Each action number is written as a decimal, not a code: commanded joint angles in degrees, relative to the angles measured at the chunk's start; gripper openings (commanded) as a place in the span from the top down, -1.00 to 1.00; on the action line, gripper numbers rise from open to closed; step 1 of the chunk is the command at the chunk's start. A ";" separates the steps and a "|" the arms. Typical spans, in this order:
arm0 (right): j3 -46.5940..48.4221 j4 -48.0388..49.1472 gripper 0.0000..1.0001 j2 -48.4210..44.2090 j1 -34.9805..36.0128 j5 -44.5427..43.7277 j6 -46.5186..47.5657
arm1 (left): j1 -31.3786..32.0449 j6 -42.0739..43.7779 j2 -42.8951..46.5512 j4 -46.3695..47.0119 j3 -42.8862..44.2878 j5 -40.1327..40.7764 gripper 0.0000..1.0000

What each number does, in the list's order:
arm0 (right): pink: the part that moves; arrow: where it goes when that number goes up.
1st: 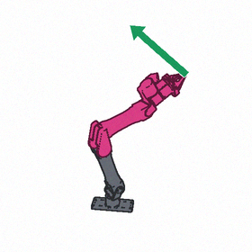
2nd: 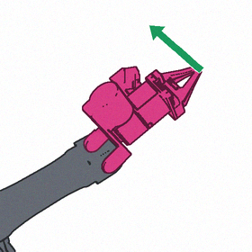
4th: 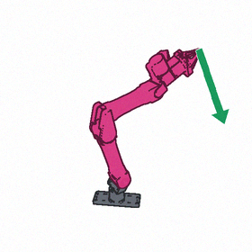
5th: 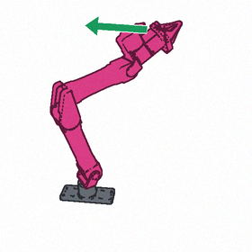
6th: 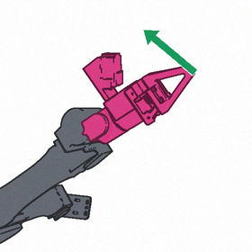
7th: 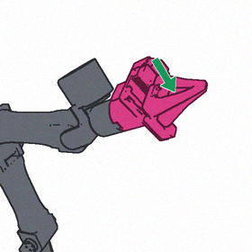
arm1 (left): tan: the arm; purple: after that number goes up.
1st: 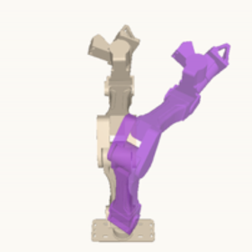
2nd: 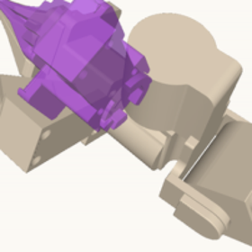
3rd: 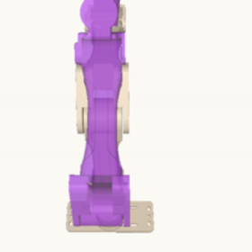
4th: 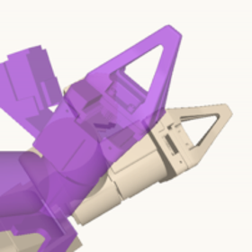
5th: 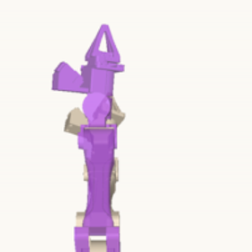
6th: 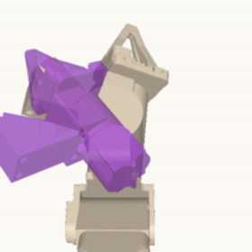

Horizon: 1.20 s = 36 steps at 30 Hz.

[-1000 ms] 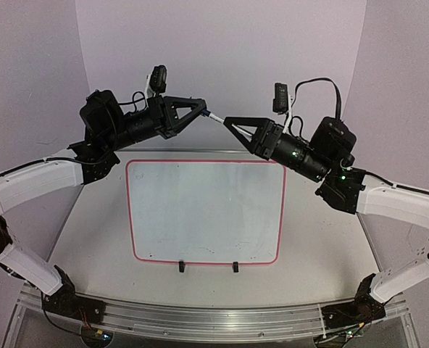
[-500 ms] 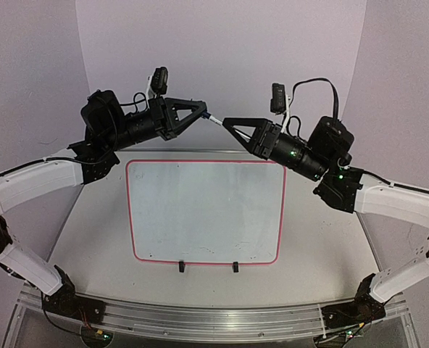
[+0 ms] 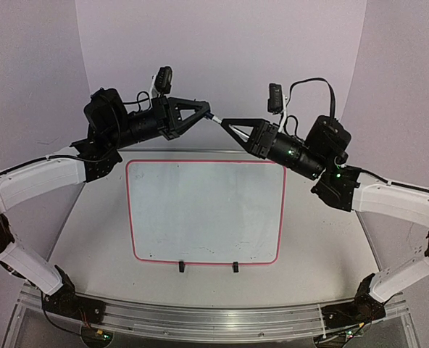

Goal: Write a sentence on the whiteboard
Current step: Pass from the left arm to the right, then open the pen cap from the whiteboard marker, then place the pen cap at the center of the board.

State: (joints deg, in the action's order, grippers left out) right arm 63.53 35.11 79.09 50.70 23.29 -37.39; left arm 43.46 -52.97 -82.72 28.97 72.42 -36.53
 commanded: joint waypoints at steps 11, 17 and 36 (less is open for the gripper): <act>1.68 3.21 1.00 -0.50 0.29 0.01 -0.01 | -0.07 0.60 -0.96 -2.30 3.12 -0.91 1.00; -0.51 3.19 1.00 -1.70 0.05 -2.06 0.17 | -1.21 2.73 1.31 -5.34 3.54 0.05 1.00; -7.95 -3.59 1.00 -11.36 -3.24 -6.07 3.08 | -13.28 9.41 8.82 -17.31 7.06 3.36 1.00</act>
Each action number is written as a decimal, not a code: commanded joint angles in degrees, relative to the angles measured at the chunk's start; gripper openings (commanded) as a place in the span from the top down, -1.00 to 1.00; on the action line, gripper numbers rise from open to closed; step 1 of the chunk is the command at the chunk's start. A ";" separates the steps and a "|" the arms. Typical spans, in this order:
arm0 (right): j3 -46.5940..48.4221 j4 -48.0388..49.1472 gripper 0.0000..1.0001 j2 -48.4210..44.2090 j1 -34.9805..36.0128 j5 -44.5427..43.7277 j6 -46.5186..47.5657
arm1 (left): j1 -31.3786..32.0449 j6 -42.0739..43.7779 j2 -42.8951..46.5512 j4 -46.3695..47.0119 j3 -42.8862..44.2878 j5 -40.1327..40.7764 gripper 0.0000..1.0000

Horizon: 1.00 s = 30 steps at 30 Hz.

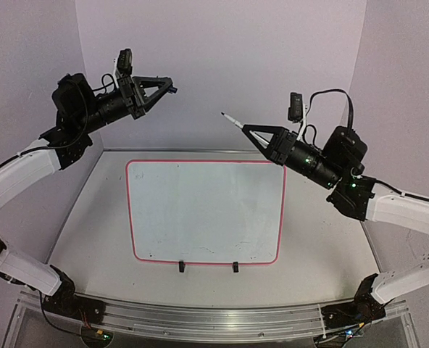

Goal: Write a sentence on the whiteboard
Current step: Place the pen cap at the center of the board.

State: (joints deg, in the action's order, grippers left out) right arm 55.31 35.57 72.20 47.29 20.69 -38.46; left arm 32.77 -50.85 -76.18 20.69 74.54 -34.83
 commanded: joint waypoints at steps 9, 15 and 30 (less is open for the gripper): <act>11.17 -34.74 1.00 -10.00 -4.32 -20.24 18.21 | -25.38 24.53 1.11 -48.16 3.97 15.11 1.00; 12.47 -41.06 1.00 -10.40 -11.32 -22.62 19.93 | -30.05 19.87 1.75 -48.10 -13.93 18.21 1.00; 7.66 -42.61 1.00 -11.08 -16.37 -21.19 16.69 | -30.05 14.89 5.14 -44.07 -37.15 23.60 0.90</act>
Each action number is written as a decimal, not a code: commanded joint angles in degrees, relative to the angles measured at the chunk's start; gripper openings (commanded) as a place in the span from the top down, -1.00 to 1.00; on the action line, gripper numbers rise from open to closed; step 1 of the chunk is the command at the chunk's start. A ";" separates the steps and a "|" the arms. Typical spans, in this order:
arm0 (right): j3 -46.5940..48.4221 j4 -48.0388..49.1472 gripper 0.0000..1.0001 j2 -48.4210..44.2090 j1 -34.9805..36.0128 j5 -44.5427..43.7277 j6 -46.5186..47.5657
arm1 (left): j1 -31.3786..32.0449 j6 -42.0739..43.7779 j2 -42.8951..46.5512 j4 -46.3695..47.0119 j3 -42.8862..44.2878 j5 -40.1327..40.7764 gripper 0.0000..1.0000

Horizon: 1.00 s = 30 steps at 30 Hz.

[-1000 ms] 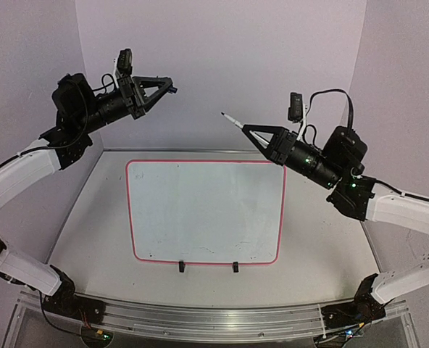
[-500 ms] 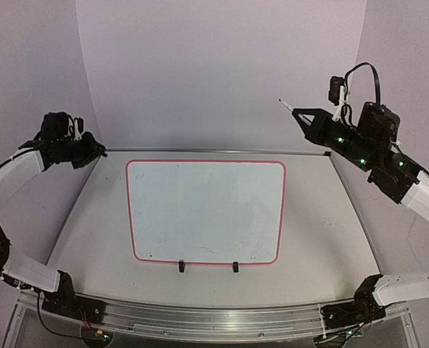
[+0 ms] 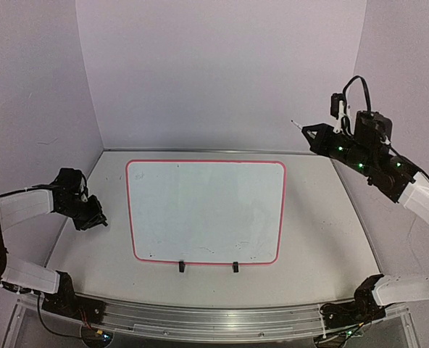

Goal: Write a sentence on the whiteboard
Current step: Place the pen cap at the center of the board.

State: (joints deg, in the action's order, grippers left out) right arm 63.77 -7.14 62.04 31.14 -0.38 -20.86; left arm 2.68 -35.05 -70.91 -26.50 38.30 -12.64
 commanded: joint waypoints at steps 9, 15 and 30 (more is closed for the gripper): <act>-3.17 -0.80 1.00 -3.00 -0.28 -1.15 -2.38 | 0.05 -0.87 -4.71 7.73 -2.61 -0.47 0.70; -3.56 -1.93 1.00 -4.23 -0.28 -1.96 -2.52 | 0.05 -0.59 -4.23 8.15 -3.41 0.77 0.35; -4.17 -3.27 1.00 -5.38 -0.20 -3.12 -2.69 | 0.05 1.06 0.99 3.40 -2.62 3.46 -0.06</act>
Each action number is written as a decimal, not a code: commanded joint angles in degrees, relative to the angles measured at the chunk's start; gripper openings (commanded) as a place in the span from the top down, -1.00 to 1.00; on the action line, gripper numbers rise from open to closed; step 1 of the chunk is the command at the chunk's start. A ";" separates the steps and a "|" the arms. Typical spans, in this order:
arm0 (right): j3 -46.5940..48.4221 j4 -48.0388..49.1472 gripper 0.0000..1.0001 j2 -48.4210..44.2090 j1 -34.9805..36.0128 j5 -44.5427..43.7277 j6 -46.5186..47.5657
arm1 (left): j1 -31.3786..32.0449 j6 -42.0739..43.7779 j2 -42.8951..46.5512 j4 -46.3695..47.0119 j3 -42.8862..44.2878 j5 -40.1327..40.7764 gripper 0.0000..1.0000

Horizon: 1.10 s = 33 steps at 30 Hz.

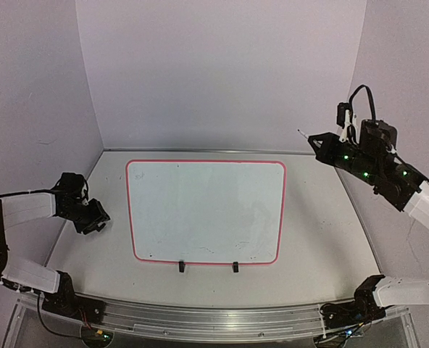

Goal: Write a sentence on the whiteboard
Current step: Place the pen cap at the center of the board, then move the whiteboard stand to the center of the board.

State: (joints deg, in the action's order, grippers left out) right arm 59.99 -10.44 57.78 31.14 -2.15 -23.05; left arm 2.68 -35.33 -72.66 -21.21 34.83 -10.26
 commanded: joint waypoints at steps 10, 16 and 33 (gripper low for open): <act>-1.25 -0.60 1.00 -3.76 -0.26 -1.95 0.31 | 2.07 2.94 12.59 -4.16 0.07 1.79 -0.14; -1.98 -1.40 1.00 -5.35 -0.28 -2.90 1.16 | 12.49 3.02 24.43 -9.05 1.01 8.35 -0.15; -1.86 -2.72 1.00 -5.33 -0.21 -3.20 0.55 | 34.66 -4.84 33.47 -6.41 -4.81 7.30 0.18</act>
State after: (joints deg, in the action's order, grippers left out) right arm 58.04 -12.97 52.80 31.14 -4.08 -22.59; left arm 33.01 -36.73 -39.68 -31.86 32.73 -5.17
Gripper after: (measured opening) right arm 0.069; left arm 0.426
